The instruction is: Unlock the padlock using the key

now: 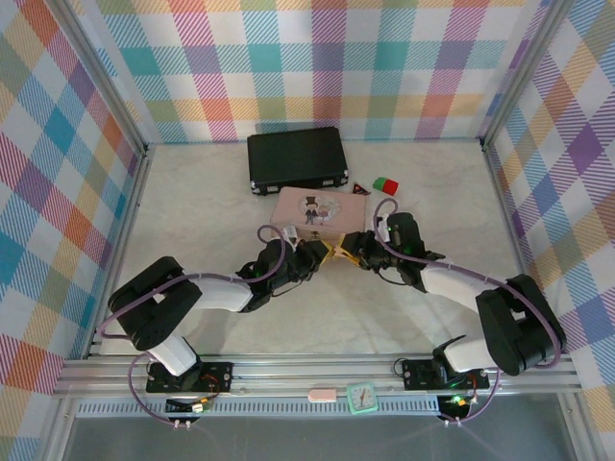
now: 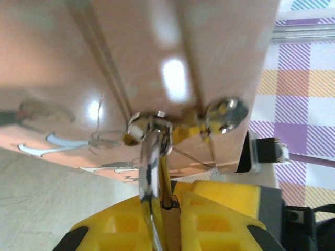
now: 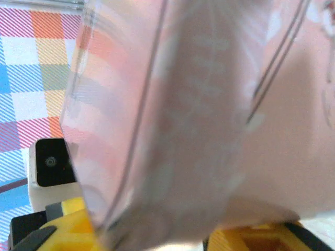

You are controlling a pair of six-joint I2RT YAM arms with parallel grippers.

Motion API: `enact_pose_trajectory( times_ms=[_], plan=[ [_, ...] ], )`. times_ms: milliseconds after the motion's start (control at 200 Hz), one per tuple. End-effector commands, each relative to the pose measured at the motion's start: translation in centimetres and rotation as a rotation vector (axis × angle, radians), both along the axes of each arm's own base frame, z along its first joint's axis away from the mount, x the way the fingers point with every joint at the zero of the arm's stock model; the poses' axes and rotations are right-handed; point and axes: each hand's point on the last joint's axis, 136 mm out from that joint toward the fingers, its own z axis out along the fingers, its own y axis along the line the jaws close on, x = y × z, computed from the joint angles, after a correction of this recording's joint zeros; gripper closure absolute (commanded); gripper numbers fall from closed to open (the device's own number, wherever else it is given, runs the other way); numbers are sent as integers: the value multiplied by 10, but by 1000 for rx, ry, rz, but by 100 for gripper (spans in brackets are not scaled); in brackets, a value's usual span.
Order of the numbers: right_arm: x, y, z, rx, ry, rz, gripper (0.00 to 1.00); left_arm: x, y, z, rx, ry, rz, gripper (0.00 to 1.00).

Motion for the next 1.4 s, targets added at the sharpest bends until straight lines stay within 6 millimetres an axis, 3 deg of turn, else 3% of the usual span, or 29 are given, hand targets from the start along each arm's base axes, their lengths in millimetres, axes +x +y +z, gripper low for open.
enact_pose_trajectory(
  times_ms=[0,155,365,620,815,930,1075,1180,1395],
  plan=[
    [-2,-13,-5,-47,-21,-43,60,7,2,36,-7,-74,43,100],
    [-5,-16,-8,-65,-31,-38,52,10,8,40,23,-91,70,100],
    [-3,-10,2,-62,-66,6,48,13,1,30,3,-73,82,100],
    [-31,-24,5,-33,-25,-51,47,25,-5,32,-21,-103,146,100],
    [-39,-15,4,5,-2,-62,46,23,-12,29,-41,-98,146,100],
    [-33,1,-1,47,12,-50,49,20,-14,30,-66,-106,138,100],
    [-20,18,-1,102,1,-39,61,19,-15,30,-95,-110,134,100],
    [-13,17,0,106,-13,-65,67,19,-16,29,-103,-107,132,100],
    [-12,4,8,99,-59,-132,68,20,-16,29,-123,-104,138,100]
  ],
)
